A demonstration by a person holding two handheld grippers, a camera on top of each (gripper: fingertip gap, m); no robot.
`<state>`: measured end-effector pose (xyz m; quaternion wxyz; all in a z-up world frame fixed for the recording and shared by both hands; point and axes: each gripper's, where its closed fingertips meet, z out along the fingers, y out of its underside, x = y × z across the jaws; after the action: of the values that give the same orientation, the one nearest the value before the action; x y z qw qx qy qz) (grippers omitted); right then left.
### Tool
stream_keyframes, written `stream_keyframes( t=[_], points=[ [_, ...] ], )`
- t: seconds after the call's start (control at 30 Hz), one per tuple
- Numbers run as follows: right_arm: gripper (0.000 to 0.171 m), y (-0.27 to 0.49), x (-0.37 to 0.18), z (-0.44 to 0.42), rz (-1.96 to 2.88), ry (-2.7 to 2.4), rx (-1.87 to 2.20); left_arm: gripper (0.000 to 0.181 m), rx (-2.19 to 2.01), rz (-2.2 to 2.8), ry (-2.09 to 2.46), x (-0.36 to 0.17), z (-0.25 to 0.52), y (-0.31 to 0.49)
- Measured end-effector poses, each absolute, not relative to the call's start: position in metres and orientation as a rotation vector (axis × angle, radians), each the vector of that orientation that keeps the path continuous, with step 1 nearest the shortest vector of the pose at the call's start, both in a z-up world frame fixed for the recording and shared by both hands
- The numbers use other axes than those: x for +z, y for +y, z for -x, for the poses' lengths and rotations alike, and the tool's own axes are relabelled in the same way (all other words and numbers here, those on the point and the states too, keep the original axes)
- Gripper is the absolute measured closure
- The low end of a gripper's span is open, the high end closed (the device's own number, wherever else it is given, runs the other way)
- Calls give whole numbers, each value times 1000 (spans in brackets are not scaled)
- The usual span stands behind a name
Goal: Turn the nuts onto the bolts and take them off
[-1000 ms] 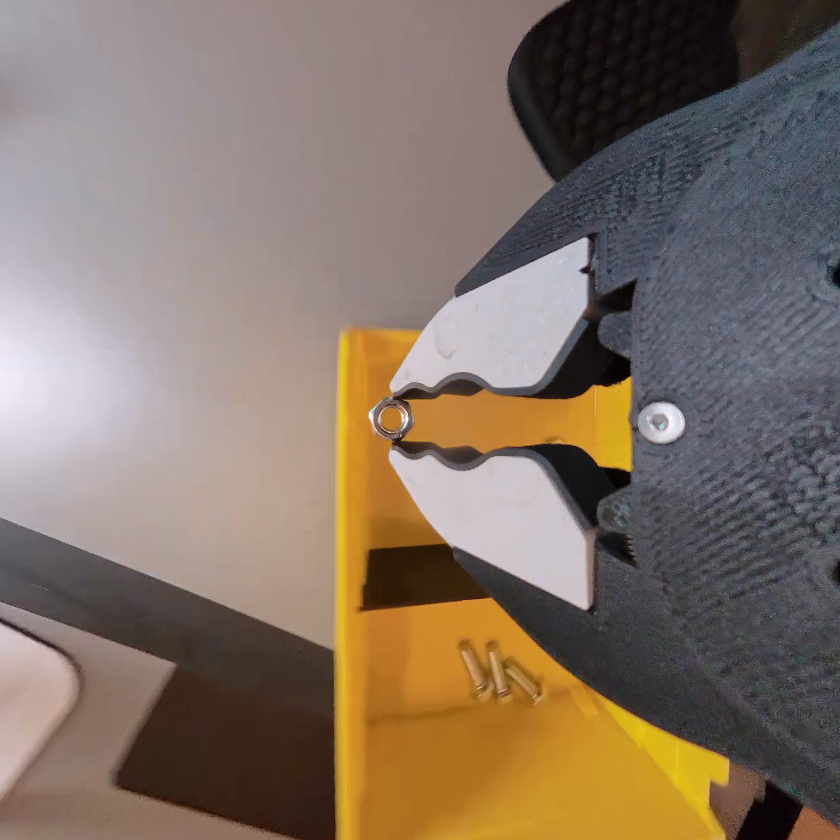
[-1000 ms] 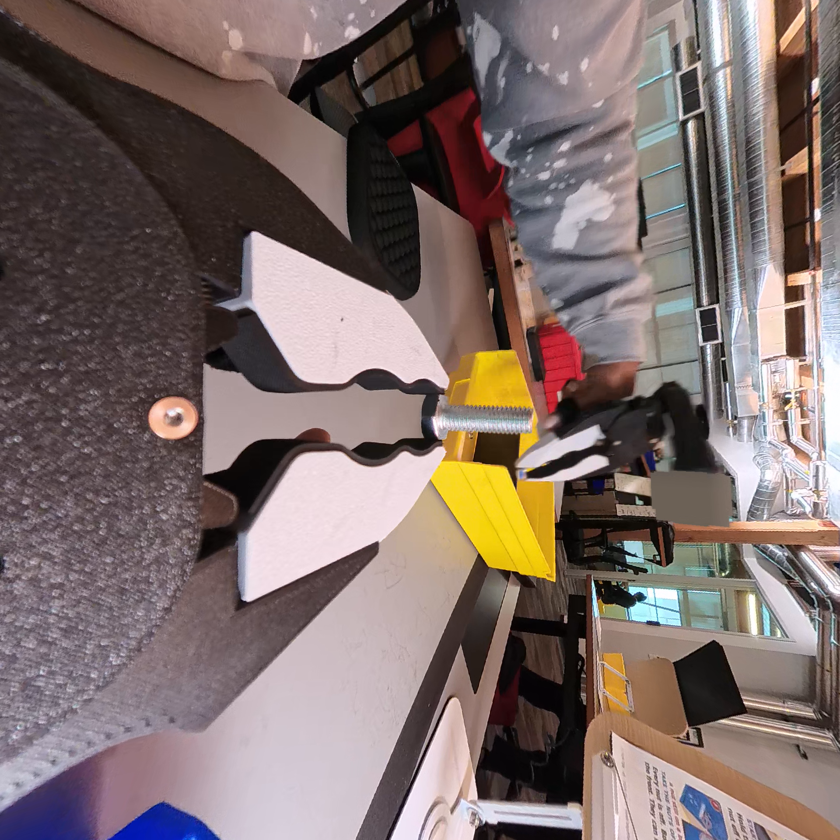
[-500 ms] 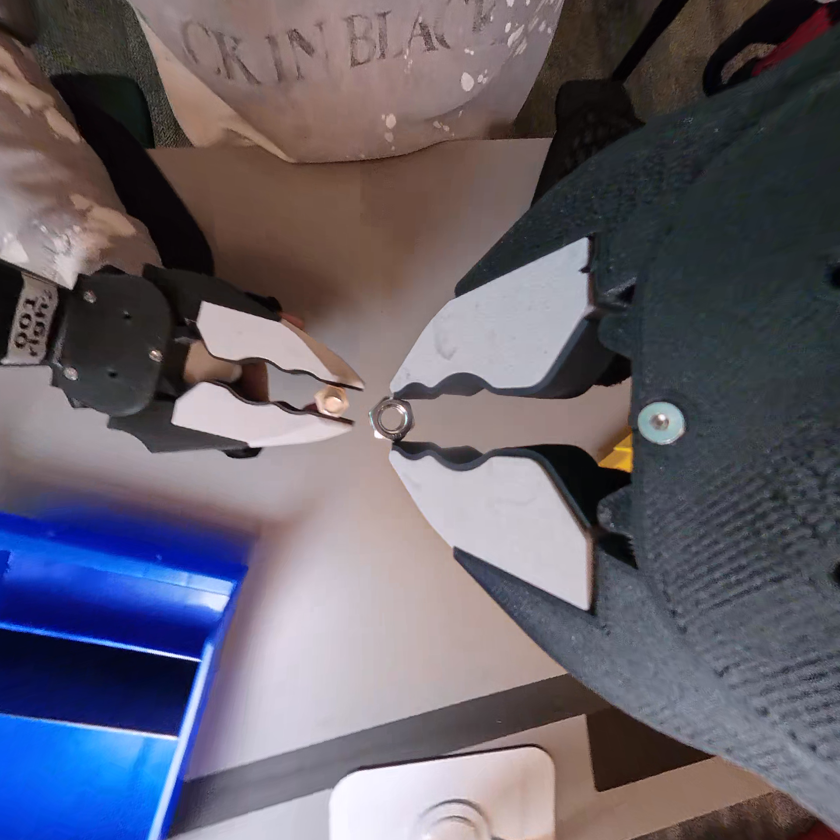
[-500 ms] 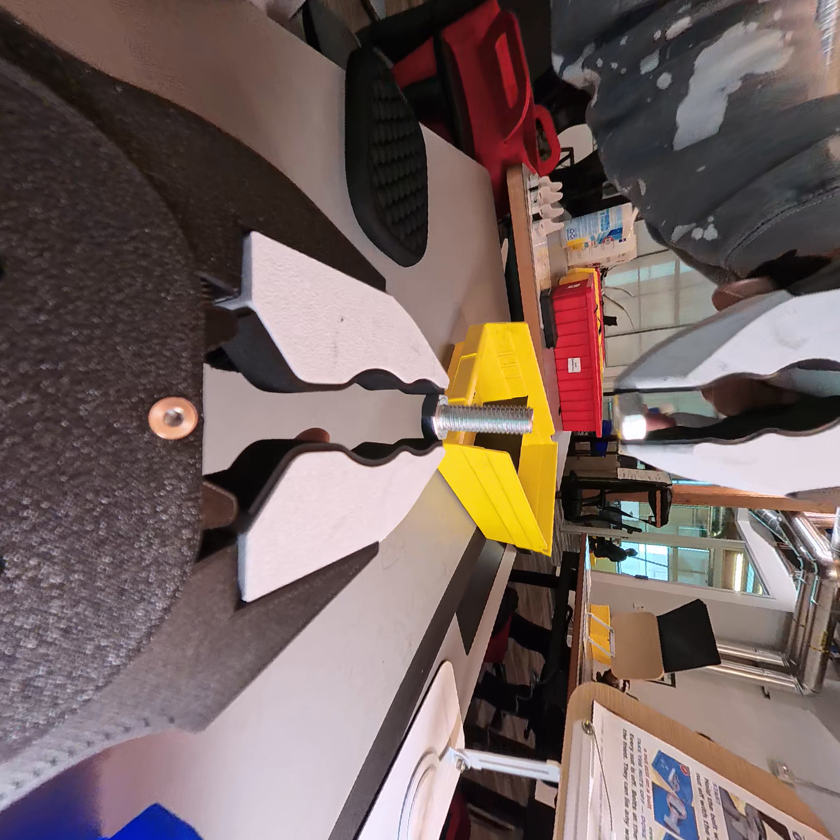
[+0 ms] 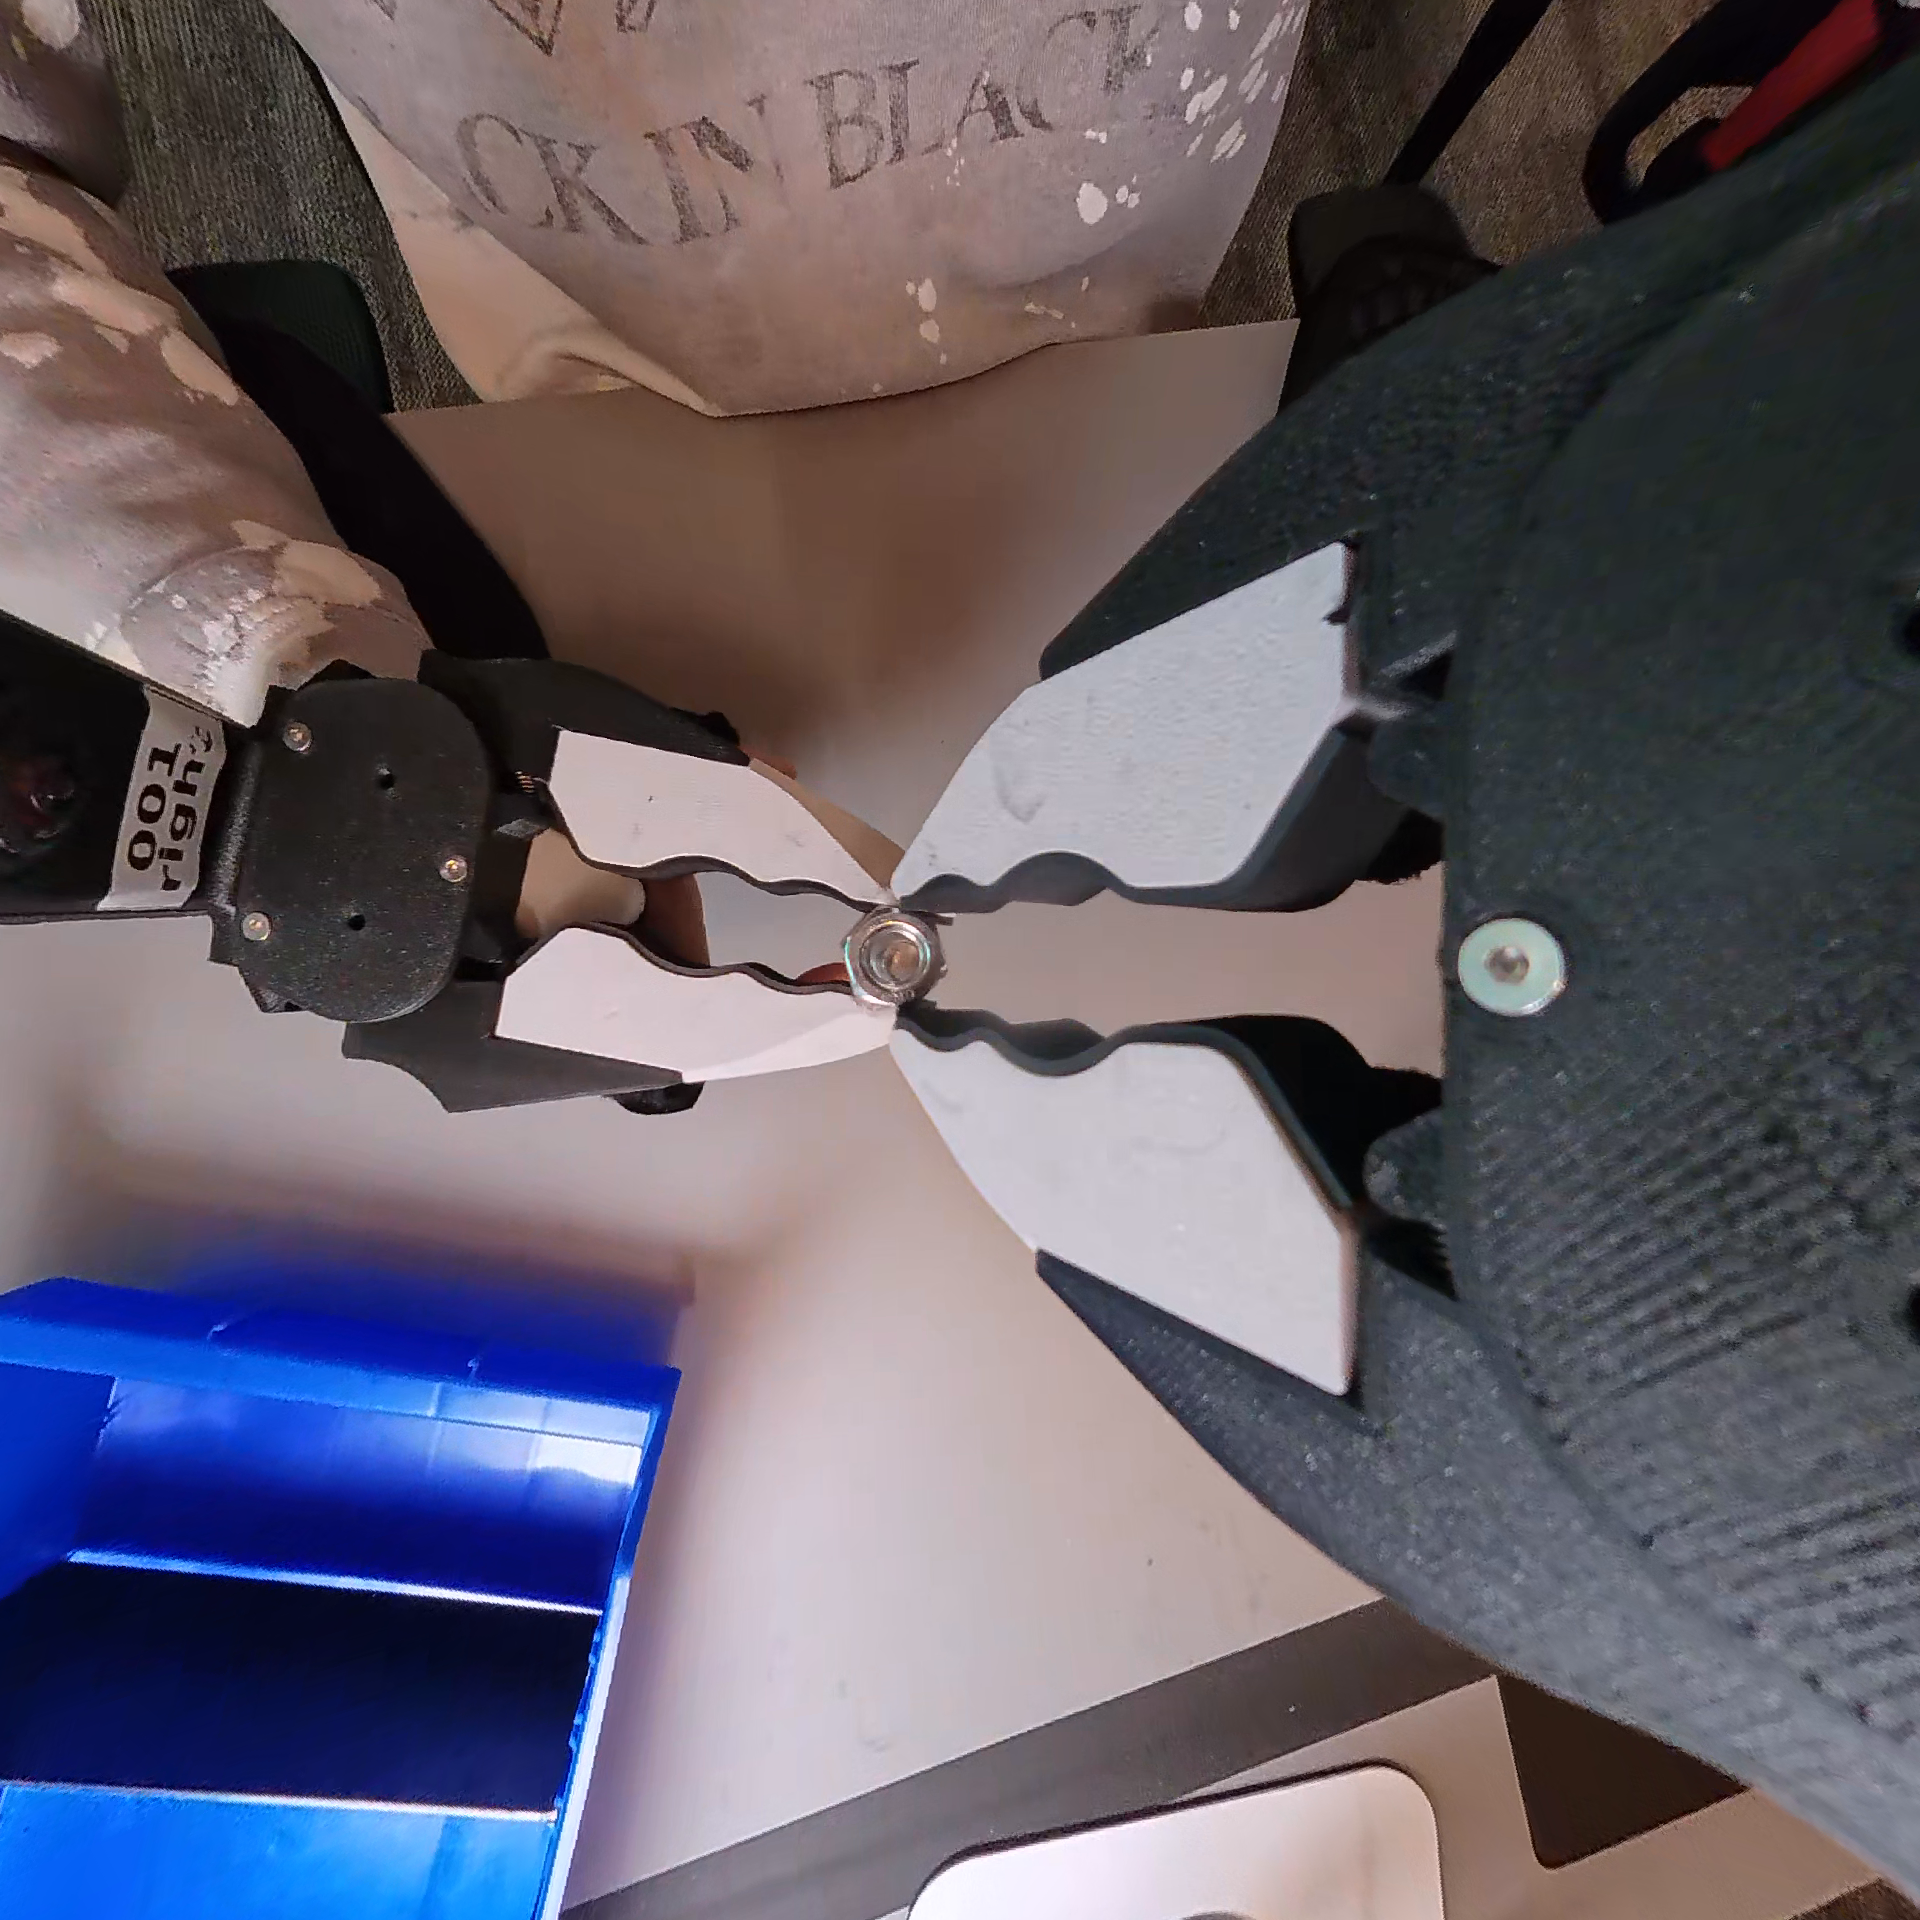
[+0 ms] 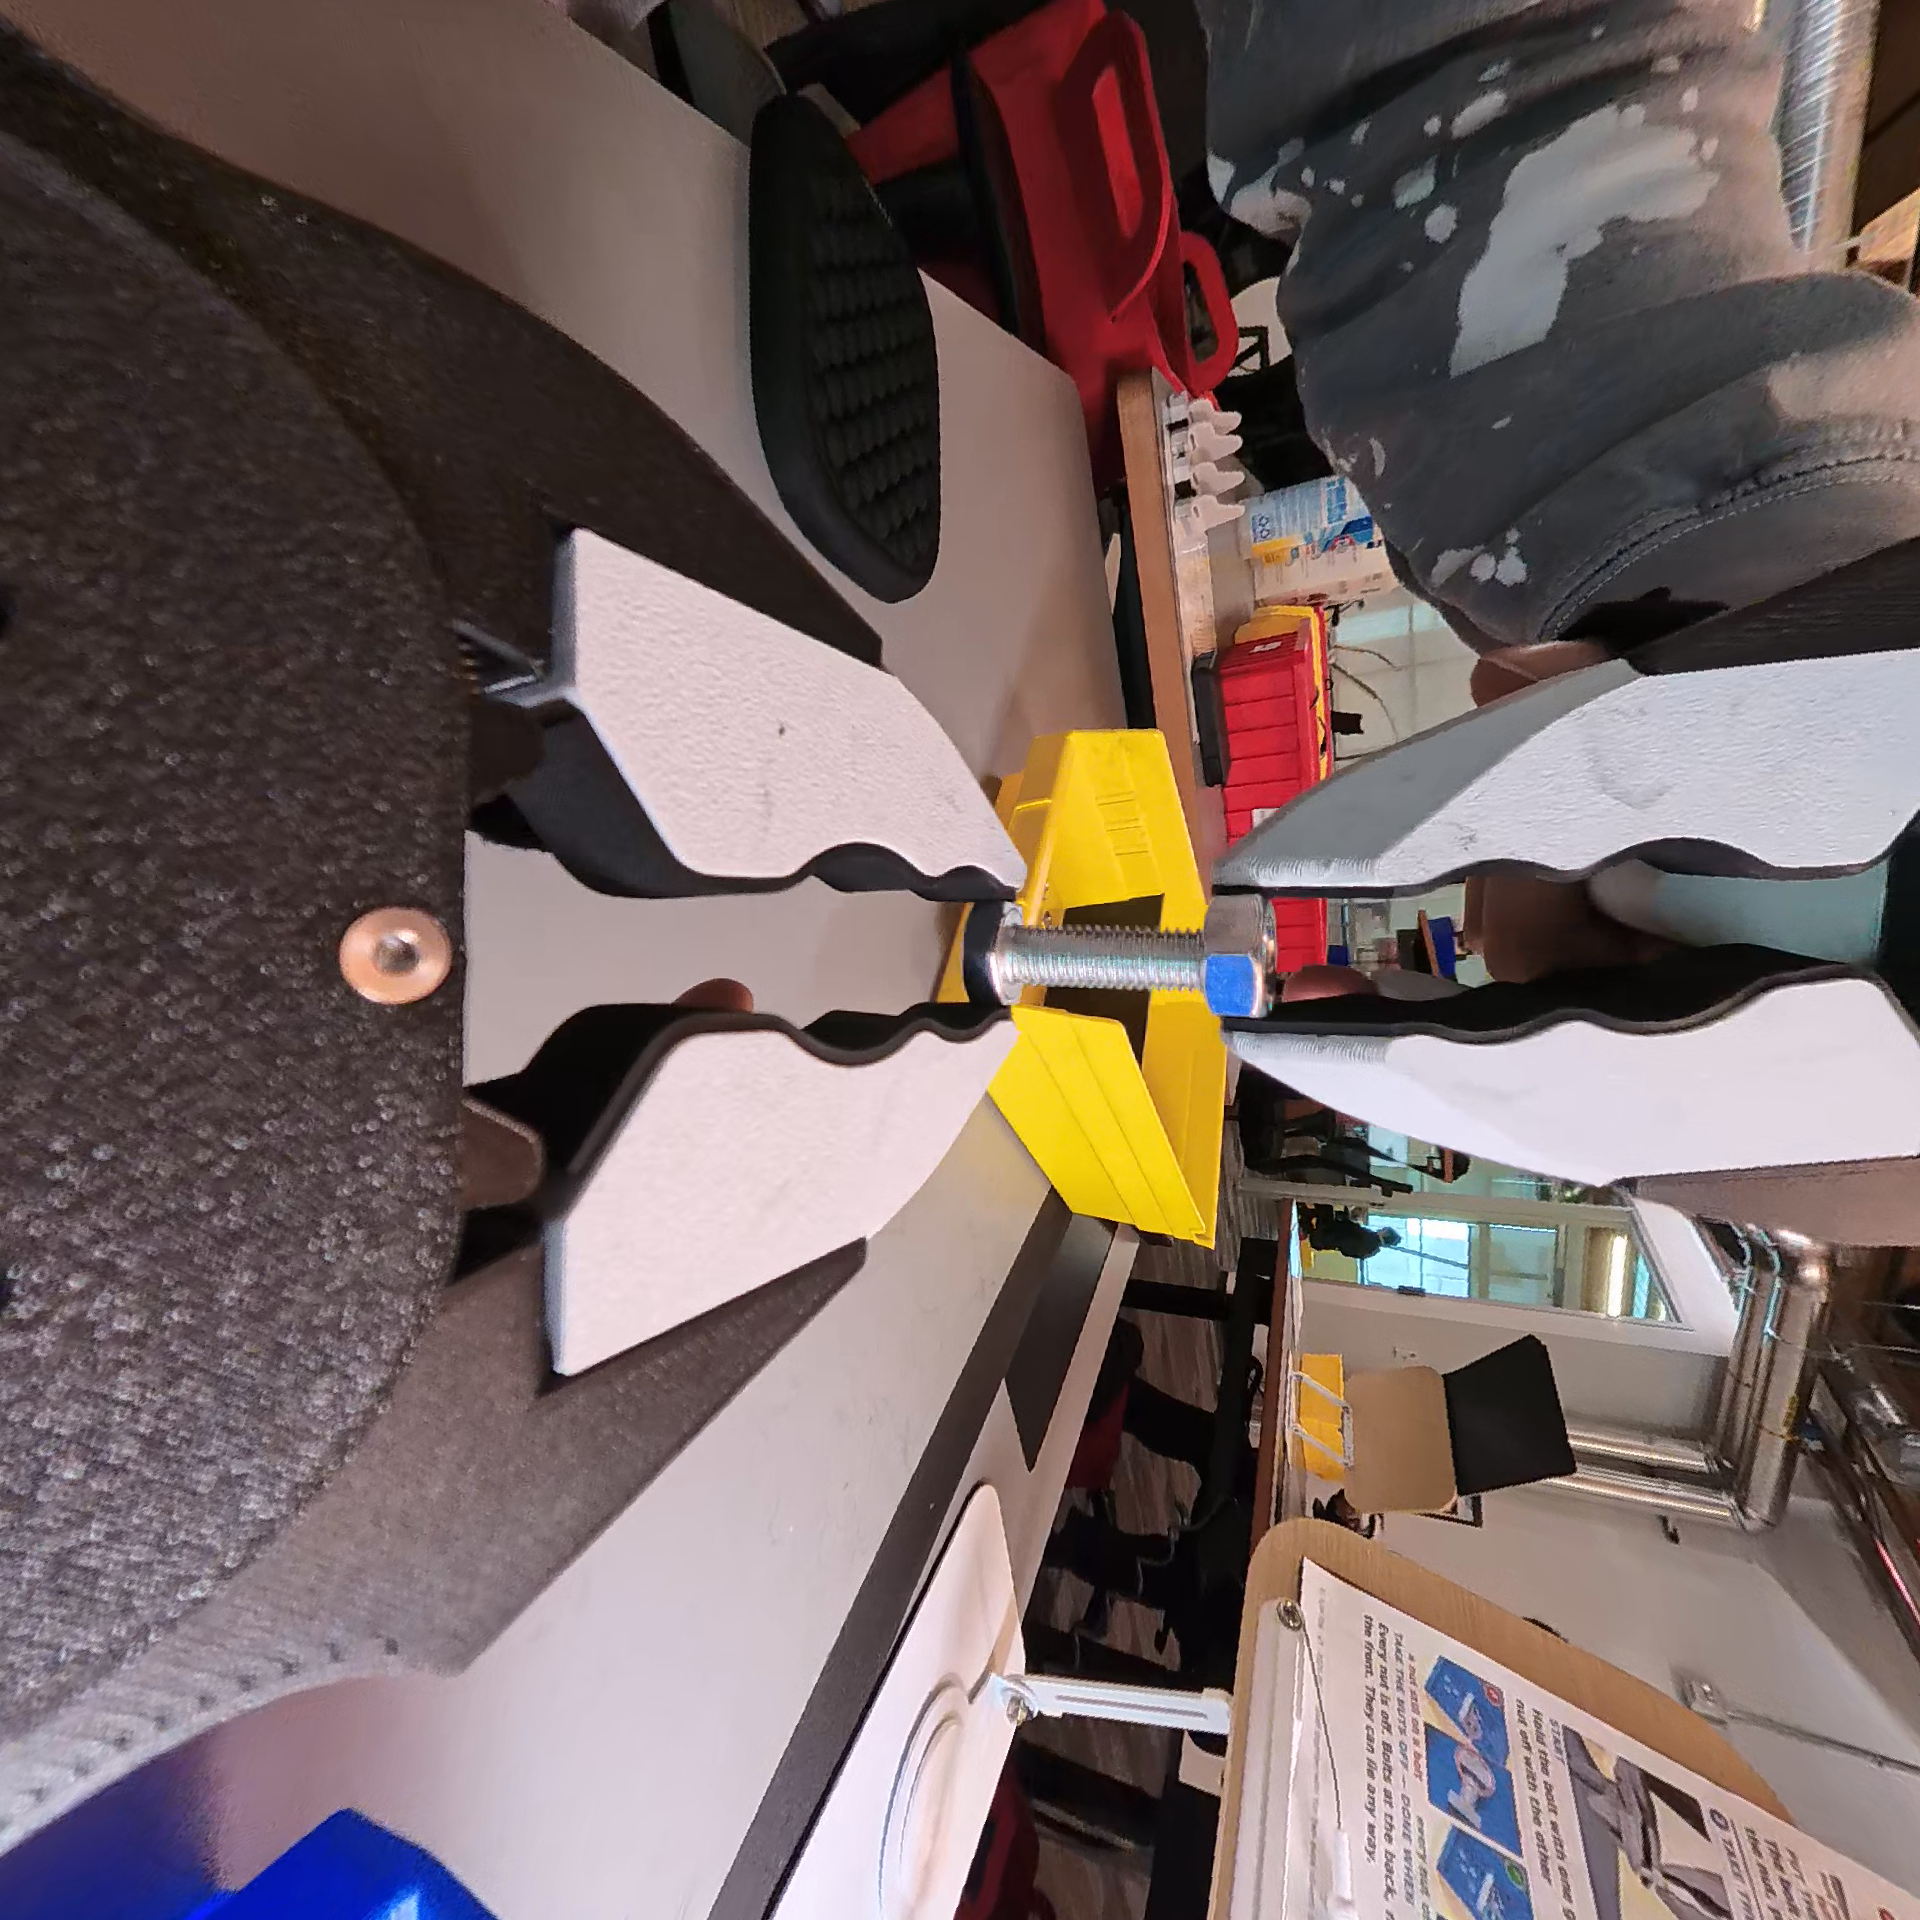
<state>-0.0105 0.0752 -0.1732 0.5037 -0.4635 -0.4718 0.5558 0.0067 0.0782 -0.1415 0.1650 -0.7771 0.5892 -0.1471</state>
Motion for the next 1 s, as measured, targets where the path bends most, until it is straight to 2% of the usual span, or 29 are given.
stream_keyframes(
  t=[1.0],
  points=[
    [153, 70, -179, 15, 1138, -1183, 1313, 162, -426, 2207, 1639, -149, -3, 74]
  ],
)
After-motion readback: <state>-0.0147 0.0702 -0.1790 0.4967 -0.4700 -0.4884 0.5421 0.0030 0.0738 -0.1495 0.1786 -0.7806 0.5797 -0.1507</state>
